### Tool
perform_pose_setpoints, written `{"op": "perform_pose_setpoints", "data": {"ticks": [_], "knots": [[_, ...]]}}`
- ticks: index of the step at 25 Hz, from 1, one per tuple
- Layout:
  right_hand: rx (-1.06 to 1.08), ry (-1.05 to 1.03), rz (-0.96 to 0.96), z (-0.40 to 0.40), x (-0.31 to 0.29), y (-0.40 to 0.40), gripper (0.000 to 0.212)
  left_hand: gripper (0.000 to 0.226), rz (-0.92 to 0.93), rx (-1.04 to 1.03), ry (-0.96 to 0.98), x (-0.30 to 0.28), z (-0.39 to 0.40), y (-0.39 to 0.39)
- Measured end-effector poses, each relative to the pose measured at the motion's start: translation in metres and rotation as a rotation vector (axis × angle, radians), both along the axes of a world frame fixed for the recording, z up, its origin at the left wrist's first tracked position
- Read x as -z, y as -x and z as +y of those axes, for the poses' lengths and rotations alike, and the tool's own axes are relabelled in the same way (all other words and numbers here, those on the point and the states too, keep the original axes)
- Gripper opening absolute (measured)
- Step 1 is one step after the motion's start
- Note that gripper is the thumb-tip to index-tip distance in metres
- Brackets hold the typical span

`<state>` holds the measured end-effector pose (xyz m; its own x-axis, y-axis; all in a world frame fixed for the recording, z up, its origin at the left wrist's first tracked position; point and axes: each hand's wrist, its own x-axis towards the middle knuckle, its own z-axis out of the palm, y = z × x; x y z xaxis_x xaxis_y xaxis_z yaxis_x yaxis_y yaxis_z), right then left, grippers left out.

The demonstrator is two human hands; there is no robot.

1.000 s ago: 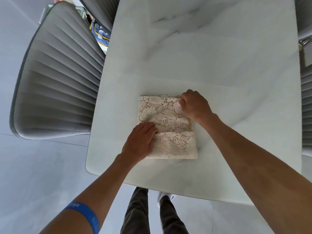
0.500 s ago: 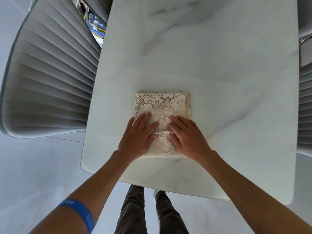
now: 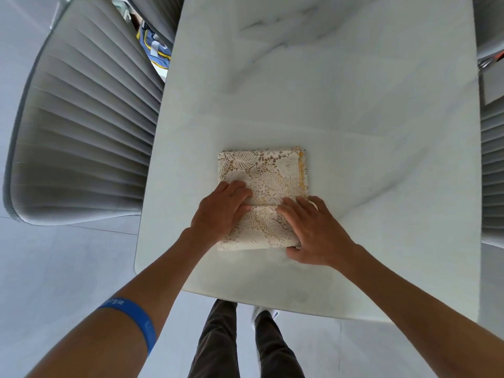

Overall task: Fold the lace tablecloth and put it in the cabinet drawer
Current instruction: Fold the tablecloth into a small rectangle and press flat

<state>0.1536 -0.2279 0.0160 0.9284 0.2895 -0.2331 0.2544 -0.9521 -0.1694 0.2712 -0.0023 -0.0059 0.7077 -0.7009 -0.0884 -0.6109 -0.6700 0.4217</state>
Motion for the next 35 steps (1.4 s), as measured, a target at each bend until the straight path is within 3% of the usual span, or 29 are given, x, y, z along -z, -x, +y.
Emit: {"op": "perform_pose_setpoints", "data": {"ticks": [7, 9, 11, 13, 16, 20, 24, 26, 28, 31, 33, 35], "knots": [[0.138, -0.317, 0.210, -0.021, -0.022, -0.034, 0.028, 0.007, 0.256, 0.011, 0.173, -0.004, 0.012, -0.036], [0.278, -0.448, 0.346, -0.030, -0.029, -0.053, 0.024, 0.018, 0.526, -0.108, 0.256, -0.002, 0.016, -0.045], [0.464, -0.648, 0.451, -0.041, -0.033, -0.076, 0.022, 0.031, 0.940, -0.347, 0.447, -0.004, 0.020, -0.051], [0.613, -0.831, 0.534, -0.051, -0.030, -0.100, 0.018, 0.051, 1.126, -0.485, 0.598, -0.005, 0.026, -0.055], [0.735, -0.934, 0.595, -0.055, -0.026, -0.123, 0.026, 0.050, 1.090, -0.425, 0.675, -0.007, 0.026, -0.046], [0.926, -1.032, 0.402, -0.047, -0.018, -0.121, 0.036, 0.055, 1.064, -0.470, 0.755, -0.005, 0.030, -0.032], [0.975, -1.259, 0.136, -0.029, -0.010, -0.109, 0.041, 0.020, 0.814, -0.708, 0.669, -0.004, 0.015, -0.018], [0.901, -1.120, -0.014, -0.025, -0.012, -0.107, 0.051, 0.017, 0.707, -0.792, 0.657, -0.001, 0.006, -0.012], [0.575, -0.710, -0.100, -0.025, -0.014, -0.113, 0.057, 0.015, 0.669, -0.815, 0.664, 0.000, 0.002, -0.010], [0.215, -0.247, 0.071, -0.028, -0.017, -0.143, 0.061, 0.014, 0.644, -0.846, 0.656, 0.001, -0.001, -0.011], [0.161, -0.141, 0.098, -0.031, -0.018, -0.157, 0.057, 0.021, 0.610, -0.877, 0.621, 0.001, -0.006, -0.012], [0.133, -0.164, 0.118, -0.036, -0.016, -0.162, 0.052, 0.026, 0.566, -0.907, 0.577, 0.001, -0.012, -0.013]]}}
